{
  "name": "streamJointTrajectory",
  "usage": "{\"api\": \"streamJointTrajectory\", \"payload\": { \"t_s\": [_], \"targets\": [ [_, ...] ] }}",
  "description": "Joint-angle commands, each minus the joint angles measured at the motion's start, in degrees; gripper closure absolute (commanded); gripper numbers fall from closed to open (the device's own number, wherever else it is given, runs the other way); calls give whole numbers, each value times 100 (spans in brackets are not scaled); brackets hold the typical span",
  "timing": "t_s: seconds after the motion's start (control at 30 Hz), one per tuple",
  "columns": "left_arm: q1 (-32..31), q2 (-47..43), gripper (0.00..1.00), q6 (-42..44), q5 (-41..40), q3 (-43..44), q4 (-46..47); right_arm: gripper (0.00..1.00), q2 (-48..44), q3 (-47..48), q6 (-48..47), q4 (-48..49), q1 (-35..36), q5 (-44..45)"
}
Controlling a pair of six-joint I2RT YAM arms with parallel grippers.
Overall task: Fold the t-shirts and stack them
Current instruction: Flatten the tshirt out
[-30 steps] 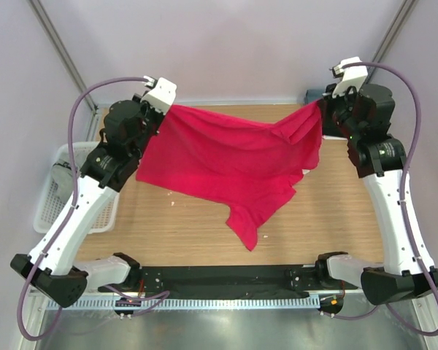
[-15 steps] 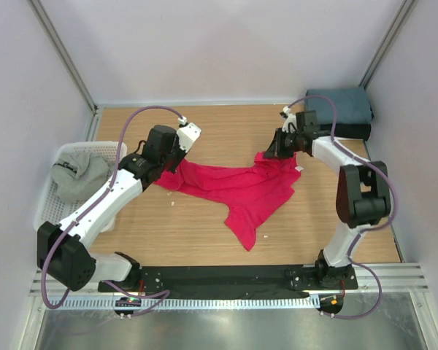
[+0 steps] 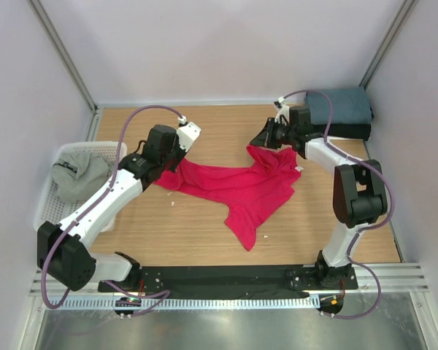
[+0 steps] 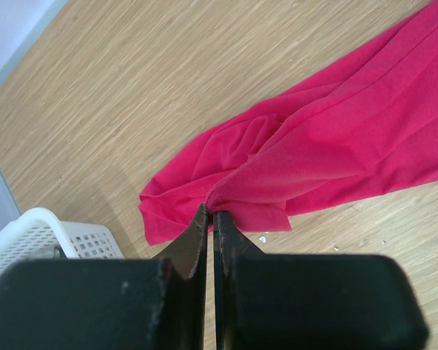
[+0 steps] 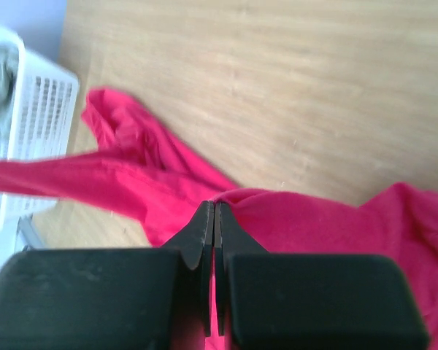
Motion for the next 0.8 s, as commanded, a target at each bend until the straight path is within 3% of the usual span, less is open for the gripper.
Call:
{"api": "streamJointTrajectory", "payload": {
  "t_s": [0.0, 0.33, 0.53, 0.77],
  "targets": [
    [3, 15, 100, -10, -50, 79, 241, 99, -626, -308, 280, 1018, -63, 710],
    [-5, -196, 100, -36, -24, -43, 224, 99, -838, -854, 957, 1643, -283, 2311],
    [3, -302, 100, 7, -103, -96, 215, 99, -907, -1153, 1502, 1546, -538, 2752],
    [3, -223, 100, -10, -68, -88, 242, 99, -1725, -1619, 1696, 898, -609, 4903]
  ]
}}
